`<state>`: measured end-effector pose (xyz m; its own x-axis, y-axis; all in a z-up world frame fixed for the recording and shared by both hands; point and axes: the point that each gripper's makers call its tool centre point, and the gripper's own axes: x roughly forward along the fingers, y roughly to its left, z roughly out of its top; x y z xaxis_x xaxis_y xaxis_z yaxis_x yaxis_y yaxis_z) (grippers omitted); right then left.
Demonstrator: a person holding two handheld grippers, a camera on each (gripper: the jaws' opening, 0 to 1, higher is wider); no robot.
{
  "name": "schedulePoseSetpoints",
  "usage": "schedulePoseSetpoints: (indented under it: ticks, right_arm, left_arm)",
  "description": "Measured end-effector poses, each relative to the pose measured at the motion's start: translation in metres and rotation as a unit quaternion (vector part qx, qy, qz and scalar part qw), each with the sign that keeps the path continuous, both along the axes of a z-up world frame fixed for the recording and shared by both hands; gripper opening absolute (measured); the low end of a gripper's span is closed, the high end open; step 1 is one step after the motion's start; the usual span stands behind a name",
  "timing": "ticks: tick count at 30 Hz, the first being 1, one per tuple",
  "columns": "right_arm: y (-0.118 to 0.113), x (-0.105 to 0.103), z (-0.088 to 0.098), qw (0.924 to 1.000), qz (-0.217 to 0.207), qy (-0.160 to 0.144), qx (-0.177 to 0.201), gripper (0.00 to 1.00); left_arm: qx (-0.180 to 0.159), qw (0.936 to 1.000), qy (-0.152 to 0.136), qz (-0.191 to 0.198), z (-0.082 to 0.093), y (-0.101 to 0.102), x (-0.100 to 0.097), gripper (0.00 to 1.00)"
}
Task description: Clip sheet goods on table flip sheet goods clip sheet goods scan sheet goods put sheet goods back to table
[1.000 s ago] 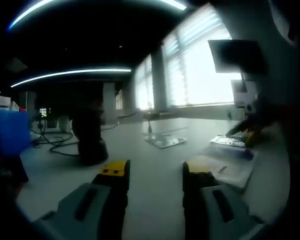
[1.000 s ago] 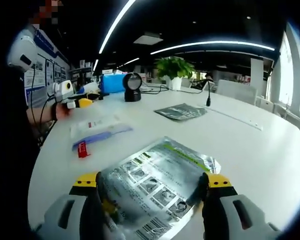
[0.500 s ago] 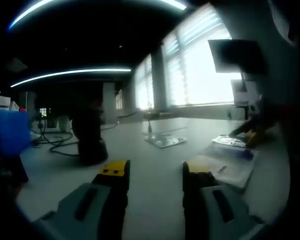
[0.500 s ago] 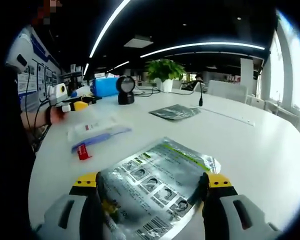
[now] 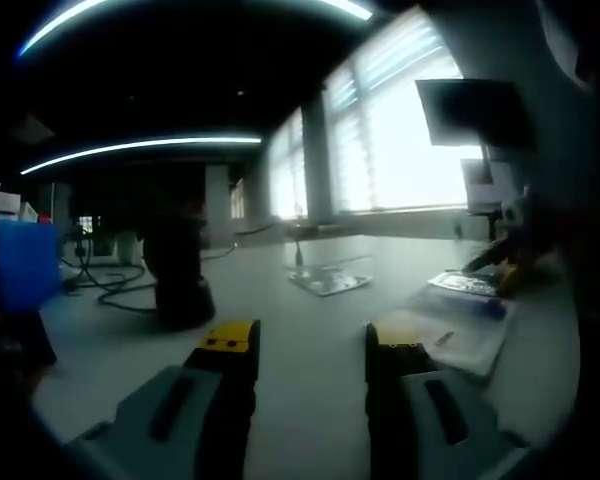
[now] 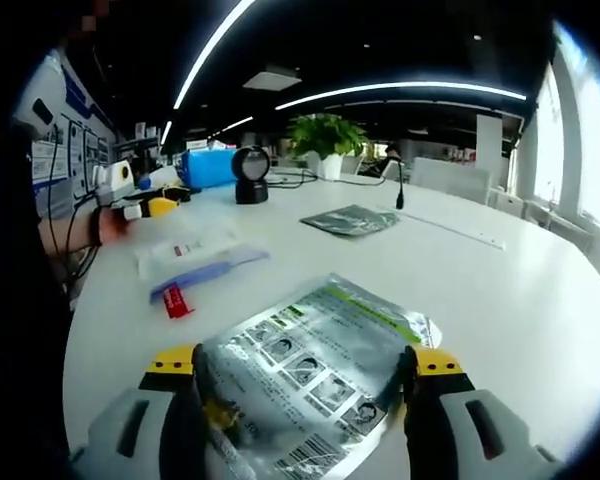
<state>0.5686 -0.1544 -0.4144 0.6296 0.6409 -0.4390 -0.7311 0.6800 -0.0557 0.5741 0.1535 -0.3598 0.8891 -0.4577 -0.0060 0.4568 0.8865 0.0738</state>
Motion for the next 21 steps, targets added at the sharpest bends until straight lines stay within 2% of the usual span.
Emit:
schedulePoseSetpoints:
  ticks: [2,5,6,9,13,17,21]
  right_arm:
    - [0.001,0.002,0.007,1.0,0.0,-0.008,-0.003,0.74]
    - [0.0,0.011,0.024,0.9989,-0.017,-0.017,0.04,0.7]
    - [-0.005,0.016,0.028,0.9982,-0.027,-0.018,0.051,0.67]
    - [-0.02,0.03,0.032,0.9971,-0.051,-0.024,0.051,0.64]
    - [-0.033,0.044,0.024,0.9976,-0.063,-0.025,0.017,0.62]
    - [-0.042,0.058,0.02,0.9951,-0.094,-0.005,0.03,0.51]
    - [-0.053,0.072,0.013,0.993,-0.113,0.013,0.034,0.45]
  left_arm:
    - [0.001,1.0,0.0,0.0,0.0,0.0,0.0,0.34]
    - [0.002,1.0,0.0,-0.002,0.0,-0.001,0.0,0.34]
    - [0.003,1.0,0.0,-0.002,0.0,-0.001,-0.001,0.34]
    - [0.001,1.0,-0.001,-0.001,0.0,-0.001,-0.001,0.34]
    - [0.001,1.0,-0.001,-0.001,0.001,-0.001,-0.001,0.34]
    - [0.001,1.0,-0.001,0.001,0.001,0.0,0.0,0.34]
    - [0.004,1.0,0.0,0.0,0.0,-0.001,0.0,0.34]
